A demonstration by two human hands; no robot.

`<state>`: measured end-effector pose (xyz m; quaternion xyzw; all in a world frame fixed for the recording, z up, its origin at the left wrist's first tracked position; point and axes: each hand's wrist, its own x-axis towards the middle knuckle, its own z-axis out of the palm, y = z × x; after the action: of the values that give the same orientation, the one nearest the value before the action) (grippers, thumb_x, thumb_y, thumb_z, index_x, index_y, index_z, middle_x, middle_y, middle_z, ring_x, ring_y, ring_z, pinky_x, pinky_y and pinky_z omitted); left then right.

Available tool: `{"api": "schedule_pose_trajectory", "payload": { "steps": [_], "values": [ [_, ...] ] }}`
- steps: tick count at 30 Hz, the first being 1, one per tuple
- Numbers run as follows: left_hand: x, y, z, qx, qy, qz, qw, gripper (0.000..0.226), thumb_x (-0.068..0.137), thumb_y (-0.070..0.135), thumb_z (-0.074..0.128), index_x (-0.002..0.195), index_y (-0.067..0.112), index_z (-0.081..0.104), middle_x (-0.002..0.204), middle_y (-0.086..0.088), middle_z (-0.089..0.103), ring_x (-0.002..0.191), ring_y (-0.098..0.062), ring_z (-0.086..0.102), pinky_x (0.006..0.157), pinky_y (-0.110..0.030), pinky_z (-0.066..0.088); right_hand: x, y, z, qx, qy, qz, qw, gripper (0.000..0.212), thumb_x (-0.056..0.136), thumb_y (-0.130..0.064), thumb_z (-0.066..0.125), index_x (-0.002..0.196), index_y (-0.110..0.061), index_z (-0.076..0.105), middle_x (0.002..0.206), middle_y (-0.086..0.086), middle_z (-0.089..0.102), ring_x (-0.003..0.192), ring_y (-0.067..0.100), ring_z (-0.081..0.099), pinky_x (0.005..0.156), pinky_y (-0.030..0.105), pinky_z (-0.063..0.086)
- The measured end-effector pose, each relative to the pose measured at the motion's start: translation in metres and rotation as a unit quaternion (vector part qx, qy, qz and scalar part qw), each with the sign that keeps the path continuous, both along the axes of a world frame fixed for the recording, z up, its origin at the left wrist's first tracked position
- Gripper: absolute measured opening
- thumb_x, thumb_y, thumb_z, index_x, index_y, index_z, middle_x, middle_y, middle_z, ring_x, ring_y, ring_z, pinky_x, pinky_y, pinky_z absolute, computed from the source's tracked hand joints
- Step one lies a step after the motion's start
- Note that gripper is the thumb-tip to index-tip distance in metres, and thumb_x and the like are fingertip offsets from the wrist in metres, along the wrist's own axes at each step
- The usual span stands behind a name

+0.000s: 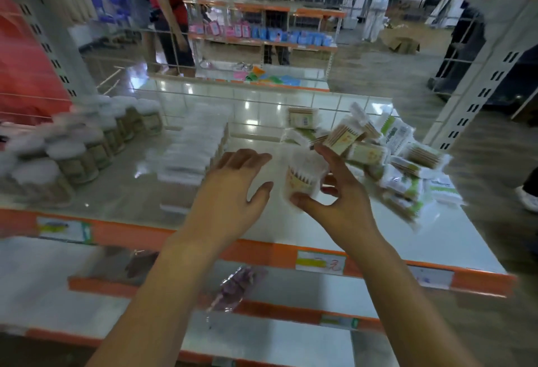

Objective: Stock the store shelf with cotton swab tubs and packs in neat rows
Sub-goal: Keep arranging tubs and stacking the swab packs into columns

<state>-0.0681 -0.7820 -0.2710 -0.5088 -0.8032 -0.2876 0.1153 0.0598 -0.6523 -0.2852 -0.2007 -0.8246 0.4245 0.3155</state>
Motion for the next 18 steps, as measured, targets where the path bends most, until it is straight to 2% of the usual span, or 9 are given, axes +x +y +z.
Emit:
{"api": "schedule_pose_trajectory", "payload": {
  "steps": [3, 6, 9, 11, 12, 14, 16, 18],
  "values": [
    [-0.021, -0.036, 0.002, 0.004, -0.007, -0.008, 1.0, 0.048, 0.079, 0.037, 0.044, 0.114, 0.009, 0.063, 0.108, -0.011, 0.064, 0.098, -0.033, 0.058, 0.084, -0.035, 0.042, -0.018, -0.036, 0.005, -0.003, 0.002, -0.007, 1.0, 0.073, 0.072, -0.02, 0.078, 0.123, -0.048, 0.034, 0.113, -0.017, 0.046, 0.101, 0.008, 0.051, 0.083, 0.012, 0.043],
    [-0.043, -0.067, 0.006, -0.001, -0.013, -0.021, 1.0, 0.05, 0.079, 0.039, 0.043, 0.113, 0.009, 0.063, 0.109, -0.012, 0.063, 0.099, -0.034, 0.057, 0.085, -0.041, 0.046, -0.039, -0.073, 0.009, 0.006, -0.001, -0.009, 1.0, 0.076, 0.072, -0.02, 0.078, 0.126, -0.046, 0.032, 0.117, -0.015, 0.046, 0.102, 0.007, 0.051, 0.085, 0.011, 0.042],
    [-0.064, -0.094, 0.011, 0.004, -0.017, -0.02, 1.0, 0.054, 0.079, 0.039, 0.042, 0.116, 0.006, 0.062, 0.112, -0.015, 0.062, 0.103, -0.036, 0.056, 0.089, -0.038, 0.04, -0.06, -0.104, 0.012, 0.005, -0.009, -0.007, 1.0, 0.078, 0.072, -0.02, 0.078, 0.136, -0.035, 0.036, 0.115, -0.022, 0.044, 0.101, 0.001, 0.048, 0.084, 0.005, 0.04],
    [-0.074, -0.111, 0.012, 0.009, -0.027, -0.017, 0.999, 0.056, 0.08, 0.041, 0.041, 0.121, 0.007, 0.059, 0.117, -0.014, 0.059, 0.108, -0.034, 0.054, 0.091, -0.034, 0.036, -0.07, -0.12, 0.015, -0.001, 0.0, -0.003, 1.0, 0.078, 0.072, -0.02, 0.078, 0.134, -0.038, 0.036, 0.112, -0.032, 0.041, 0.102, -0.002, 0.047, 0.086, 0.005, 0.04],
    [-0.077, -0.119, 0.012, 0.011, -0.028, -0.015, 0.999, 0.056, 0.08, 0.042, 0.04, 0.122, 0.009, 0.058, 0.119, -0.013, 0.058, 0.109, -0.032, 0.053, 0.091, -0.033, 0.036, -0.074, -0.127, 0.017, -0.004, 0.004, 0.001, 1.0, 0.078, 0.072, -0.02, 0.078, 0.132, -0.041, 0.034, 0.111, -0.034, 0.039, 0.103, -0.001, 0.048, 0.088, 0.008, 0.041],
    [-0.083, -0.132, 0.01, 0.014, -0.031, -0.004, 0.999, 0.056, 0.081, 0.042, 0.04, 0.123, 0.01, 0.057, 0.119, -0.011, 0.058, 0.11, -0.026, 0.05, 0.092, -0.031, 0.037, -0.081, -0.138, 0.019, -0.008, 0.006, 0.007, 1.0, 0.078, 0.071, -0.021, 0.079, 0.13, -0.043, 0.034, 0.114, -0.029, 0.043, 0.107, 0.005, 0.05, 0.092, 0.018, 0.044],
    [-0.086, -0.14, 0.009, 0.019, -0.029, 0.007, 0.999, 0.056, 0.081, 0.043, 0.04, 0.123, 0.01, 0.058, 0.118, -0.01, 0.058, 0.109, -0.021, 0.046, 0.091, -0.026, 0.034, -0.089, -0.145, 0.02, -0.004, 0.008, 0.013, 1.0, 0.079, 0.071, -0.021, 0.08, 0.135, -0.037, 0.037, 0.12, -0.017, 0.047, 0.109, 0.008, 0.051, 0.093, 0.025, 0.046],
    [-0.088, -0.146, 0.01, 0.025, -0.02, 0.019, 0.999, 0.054, 0.082, 0.04, 0.043, 0.121, 0.008, 0.059, 0.116, -0.012, 0.059, 0.108, -0.021, 0.046, 0.09, -0.022, 0.032, -0.097, -0.151, 0.023, -0.003, 0.009, 0.029, 1.0, 0.08, 0.07, -0.02, 0.08, 0.137, -0.032, 0.038, 0.122, -0.014, 0.047, 0.109, 0.009, 0.051, 0.094, 0.026, 0.046]
  ]
}}
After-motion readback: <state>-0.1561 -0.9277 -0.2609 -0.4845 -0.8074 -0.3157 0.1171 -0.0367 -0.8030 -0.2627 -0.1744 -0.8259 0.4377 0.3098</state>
